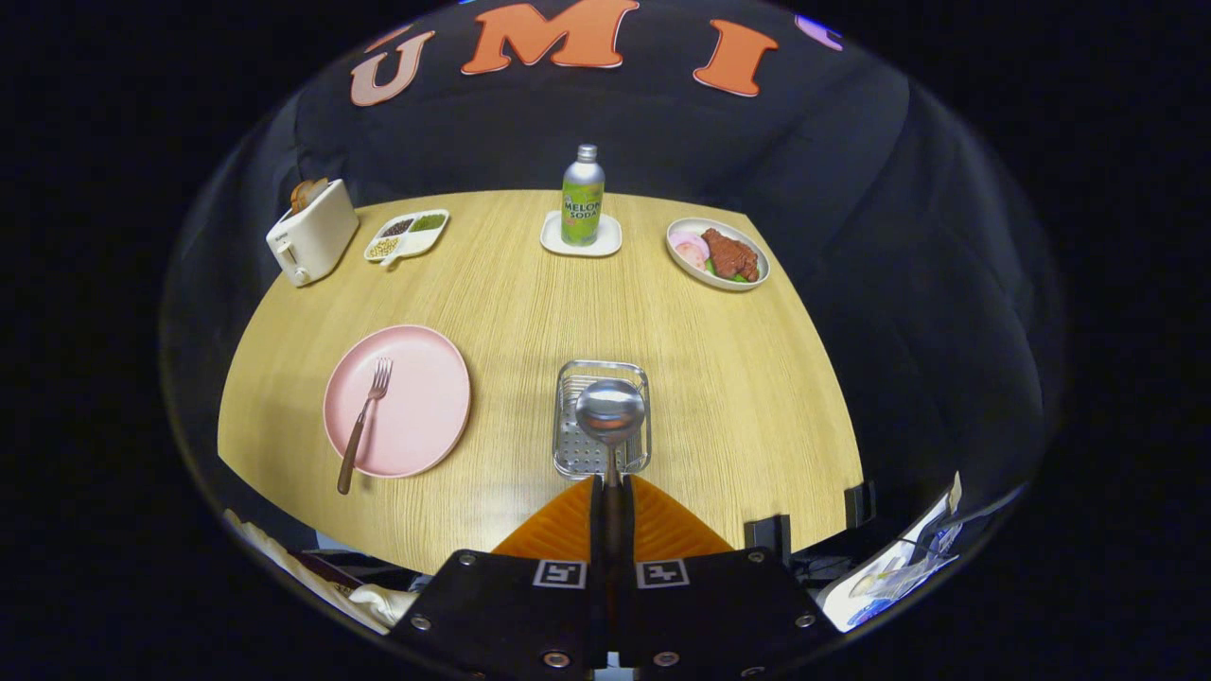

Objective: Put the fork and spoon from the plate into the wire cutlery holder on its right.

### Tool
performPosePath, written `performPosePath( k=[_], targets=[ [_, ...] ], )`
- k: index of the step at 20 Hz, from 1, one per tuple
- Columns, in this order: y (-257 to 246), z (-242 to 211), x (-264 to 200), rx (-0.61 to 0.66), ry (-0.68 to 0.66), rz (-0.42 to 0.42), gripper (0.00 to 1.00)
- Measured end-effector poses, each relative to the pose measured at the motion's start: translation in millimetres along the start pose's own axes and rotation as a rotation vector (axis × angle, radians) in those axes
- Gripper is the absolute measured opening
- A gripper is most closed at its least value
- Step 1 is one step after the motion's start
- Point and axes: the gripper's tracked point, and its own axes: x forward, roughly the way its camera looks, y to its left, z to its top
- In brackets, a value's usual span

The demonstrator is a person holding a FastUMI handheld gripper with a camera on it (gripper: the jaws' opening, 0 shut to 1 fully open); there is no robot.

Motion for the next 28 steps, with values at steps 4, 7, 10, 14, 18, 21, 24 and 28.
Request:
performPosePath(
  k=[4,7,10,14,18,21,24,28],
  targets=[
    [1,9,15,-0.036,0.096,0.026,0.05],
    [4,13,27,-0.065,0.156,0.032,0.05],
    [9,9,37,-0.071,0.237,0.05,0.05],
    [11,2,51,-0.077,0.316,0.056,0.05],
    [10,4,61,-0.074,0.348,0.05,0.05],
    [11,5,67,-0.086,0.359,0.04,0.07],
    [20,12,65,-0.075,0.339,0.053,0.11],
    [15,25,54,-0.079,0.281,0.04,0.21]
  ],
)
